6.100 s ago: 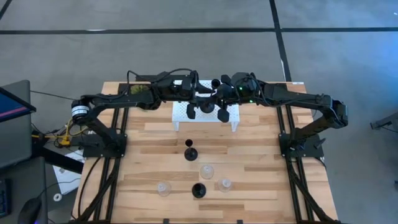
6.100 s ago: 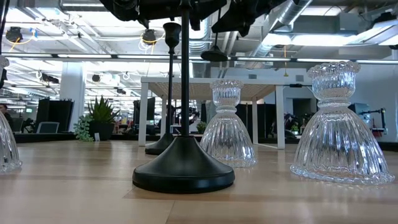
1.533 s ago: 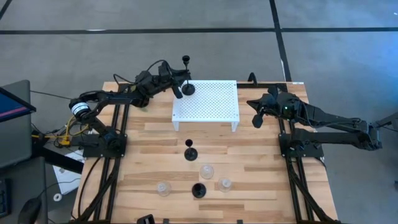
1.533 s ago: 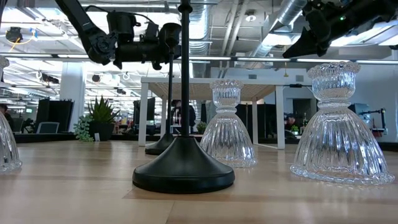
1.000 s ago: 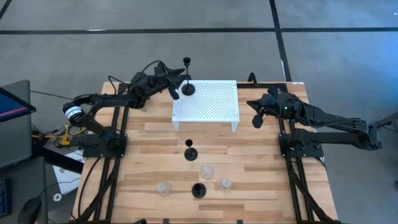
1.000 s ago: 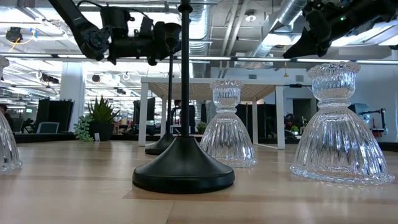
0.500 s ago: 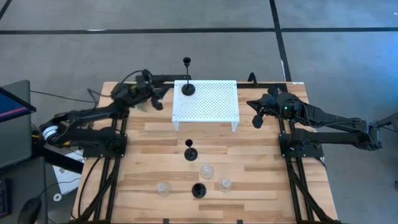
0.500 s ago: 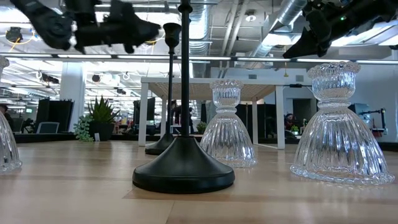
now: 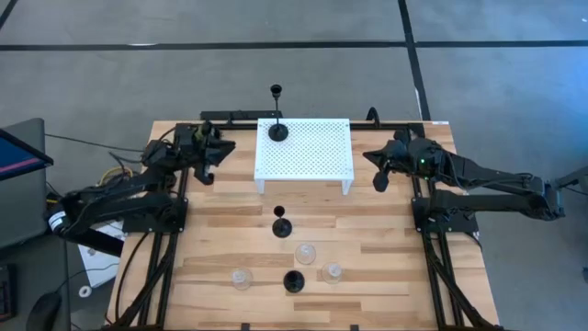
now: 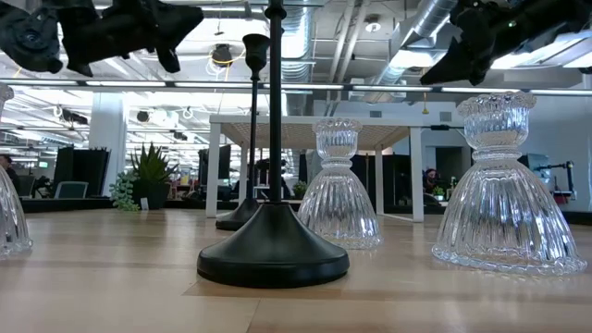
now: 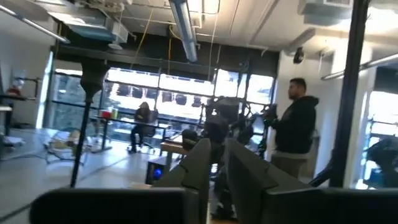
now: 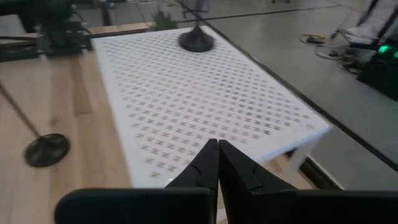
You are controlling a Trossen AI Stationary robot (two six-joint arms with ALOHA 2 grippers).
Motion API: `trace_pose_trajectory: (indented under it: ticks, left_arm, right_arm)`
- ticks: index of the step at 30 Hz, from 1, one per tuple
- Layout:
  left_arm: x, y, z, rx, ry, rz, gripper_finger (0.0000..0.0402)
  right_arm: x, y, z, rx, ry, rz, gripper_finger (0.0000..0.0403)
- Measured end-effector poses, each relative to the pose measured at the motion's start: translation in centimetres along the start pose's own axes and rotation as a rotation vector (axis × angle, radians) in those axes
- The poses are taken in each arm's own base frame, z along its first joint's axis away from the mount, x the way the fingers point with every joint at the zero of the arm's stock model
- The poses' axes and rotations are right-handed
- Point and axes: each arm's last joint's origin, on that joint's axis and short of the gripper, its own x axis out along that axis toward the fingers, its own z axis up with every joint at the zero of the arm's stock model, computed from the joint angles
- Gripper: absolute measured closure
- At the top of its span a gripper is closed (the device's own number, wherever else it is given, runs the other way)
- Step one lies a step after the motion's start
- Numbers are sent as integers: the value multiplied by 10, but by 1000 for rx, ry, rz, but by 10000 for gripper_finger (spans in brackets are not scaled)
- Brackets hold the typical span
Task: Pick & Place candle stick holders
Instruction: Put the top black candle holder on the shelf
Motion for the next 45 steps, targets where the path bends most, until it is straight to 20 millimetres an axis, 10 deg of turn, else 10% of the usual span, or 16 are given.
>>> trace_pose_trajectory:
  ticks: [21,45]
  left_arm:
    - [-23,-5,-43,-58,169,-74,398]
    - [-17,-30,-41,-69,109,-191,399]
  right_arm:
    - [-9,29,5,-61,-72,64,403]
    - [-12,34,6,-70,-94,9,403]
